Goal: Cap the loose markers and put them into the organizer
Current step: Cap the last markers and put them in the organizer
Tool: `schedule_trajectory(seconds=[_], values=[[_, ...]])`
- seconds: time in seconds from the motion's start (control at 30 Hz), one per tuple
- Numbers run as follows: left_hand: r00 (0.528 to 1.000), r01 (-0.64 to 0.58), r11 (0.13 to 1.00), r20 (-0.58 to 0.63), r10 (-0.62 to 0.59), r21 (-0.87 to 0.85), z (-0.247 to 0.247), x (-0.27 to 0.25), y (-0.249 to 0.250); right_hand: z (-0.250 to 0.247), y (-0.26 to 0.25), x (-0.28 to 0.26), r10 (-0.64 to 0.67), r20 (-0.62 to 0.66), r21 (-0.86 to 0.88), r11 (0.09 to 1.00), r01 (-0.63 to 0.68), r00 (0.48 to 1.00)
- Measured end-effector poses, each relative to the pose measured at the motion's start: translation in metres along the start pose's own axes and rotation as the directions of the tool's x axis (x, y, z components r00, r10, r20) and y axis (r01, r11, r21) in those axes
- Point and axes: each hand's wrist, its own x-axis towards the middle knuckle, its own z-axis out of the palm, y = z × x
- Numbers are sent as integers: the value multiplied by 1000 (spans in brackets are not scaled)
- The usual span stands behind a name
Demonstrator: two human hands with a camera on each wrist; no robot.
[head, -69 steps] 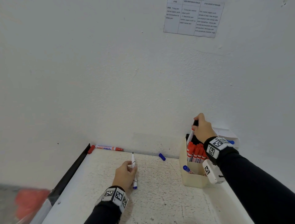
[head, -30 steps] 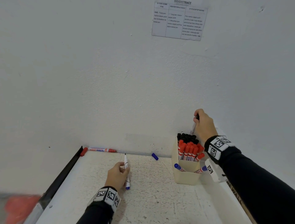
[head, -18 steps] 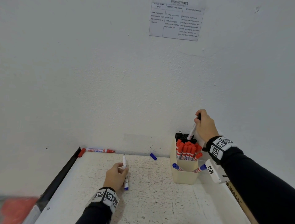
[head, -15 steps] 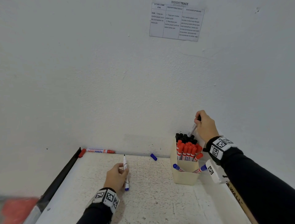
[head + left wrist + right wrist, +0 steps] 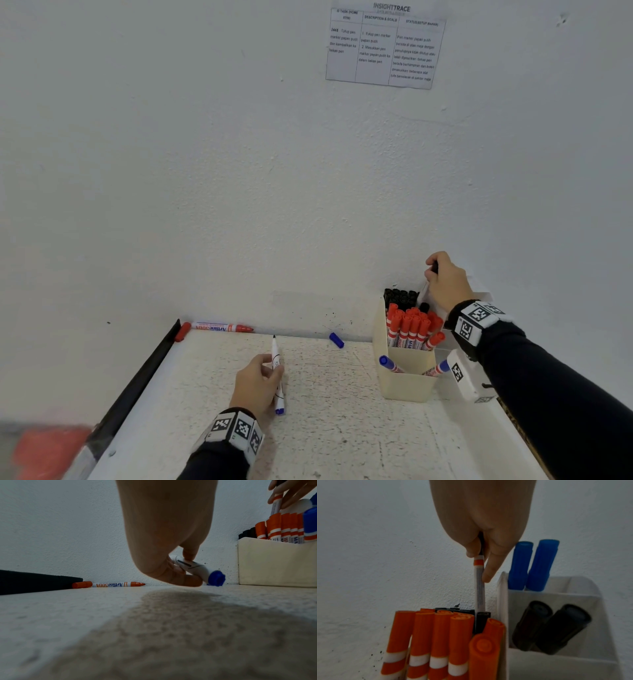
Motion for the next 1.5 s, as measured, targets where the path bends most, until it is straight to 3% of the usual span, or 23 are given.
schedule_trajectory(seconds=[0.13,0.27,0.33,0.57,0.8,0.9,1.07,1.2,1.3,1.4,1.5], values=[[1000,5,1000,-2,-5,-3,0,-1,0,11,-7,0,48,118,-141,990,-31,992],[1000,-5,1000,0,5,9,0,-1,-1,15,-11,6,113,47,-114,988,-107,992],[1000,2,1000,3,-2,7,0,0,-1,14,-10,8,150,48,-183,973,-139,988],[1000,3,1000,6,-3,14,1,0,-1,16,-20,10,307,151,-342,908,-242,940],[1000,10,1000,5,-10,-3,1,0,-1,22,-31,14,355,19,-295,895,-334,935],[1000,12,1000,13,-12,3,1,0,0,22,-33,10,379,46,-307,886,-348,924],[1000,13,1000,12,-13,-19,1,-1,0,30,-27,-8,387,167,-458,845,-276,907],[1000,6,1000,13,-6,-26,1,-1,0,42,-29,-11,392,184,-559,796,-232,901],[1000,8,1000,6,-7,-22,2,-1,0,39,-39,-16,376,180,-584,785,-209,909],[1000,11,1000,-15,-11,-24,1,-1,1,50,-41,-17,340,305,-595,797,-100,890],[999,16,999,-43,-17,-40,0,-1,2,62,-53,-12,325,279,-588,802,-107,904]])
